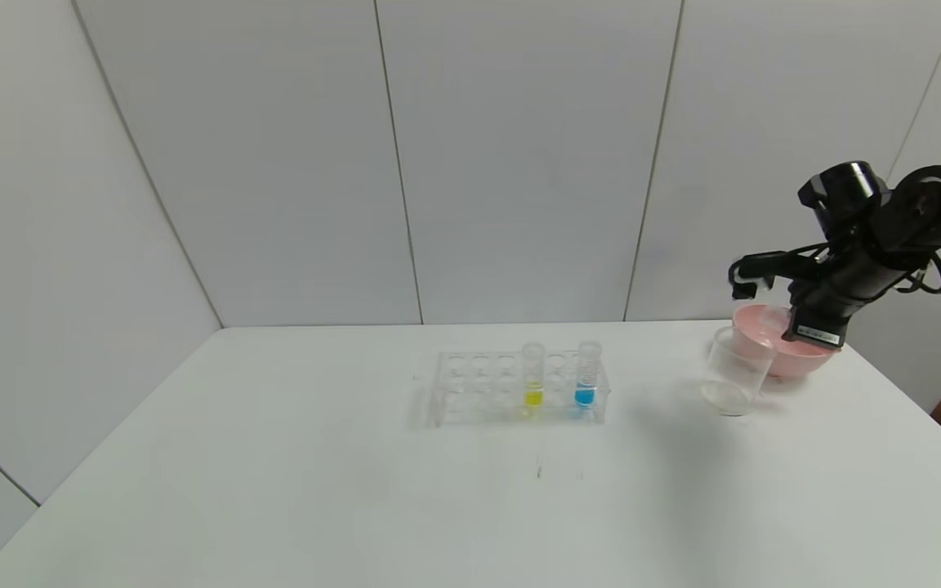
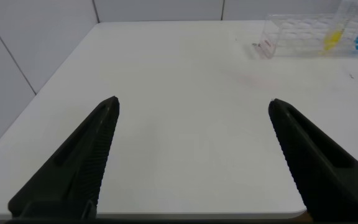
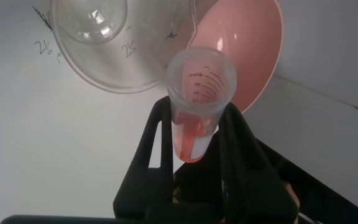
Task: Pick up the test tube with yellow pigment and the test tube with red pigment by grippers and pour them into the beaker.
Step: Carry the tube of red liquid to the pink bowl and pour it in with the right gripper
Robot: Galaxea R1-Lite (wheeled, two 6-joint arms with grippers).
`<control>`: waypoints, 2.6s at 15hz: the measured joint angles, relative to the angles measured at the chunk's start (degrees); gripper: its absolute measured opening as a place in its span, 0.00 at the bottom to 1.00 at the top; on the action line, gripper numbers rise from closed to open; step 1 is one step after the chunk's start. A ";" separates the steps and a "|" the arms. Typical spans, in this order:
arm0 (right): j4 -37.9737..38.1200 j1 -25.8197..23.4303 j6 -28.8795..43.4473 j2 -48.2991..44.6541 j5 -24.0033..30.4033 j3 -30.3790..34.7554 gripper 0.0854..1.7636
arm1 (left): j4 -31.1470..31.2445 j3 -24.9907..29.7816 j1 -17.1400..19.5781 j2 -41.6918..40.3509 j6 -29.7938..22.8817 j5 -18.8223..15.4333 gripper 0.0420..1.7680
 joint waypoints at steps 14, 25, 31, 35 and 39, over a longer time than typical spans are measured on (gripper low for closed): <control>0.35 2.65 -4.21 -0.63 -10.24 0.00 0.25 | 0.00 0.00 0.00 0.00 -0.02 -0.02 0.97; 0.21 3.80 -5.33 -0.41 -13.28 0.02 0.25 | 0.00 0.00 0.00 0.00 -0.02 0.00 0.97; -0.90 4.85 -7.14 -0.13 -17.71 0.02 0.25 | 0.00 0.00 0.00 0.00 -0.02 -0.02 0.97; -2.68 5.77 -7.24 0.63 -22.15 0.00 0.25 | 0.00 0.00 0.00 0.00 -0.02 0.00 0.97; -3.10 6.40 -8.45 1.30 -23.34 0.00 0.25 | 0.00 0.00 0.00 0.00 -0.02 0.00 0.97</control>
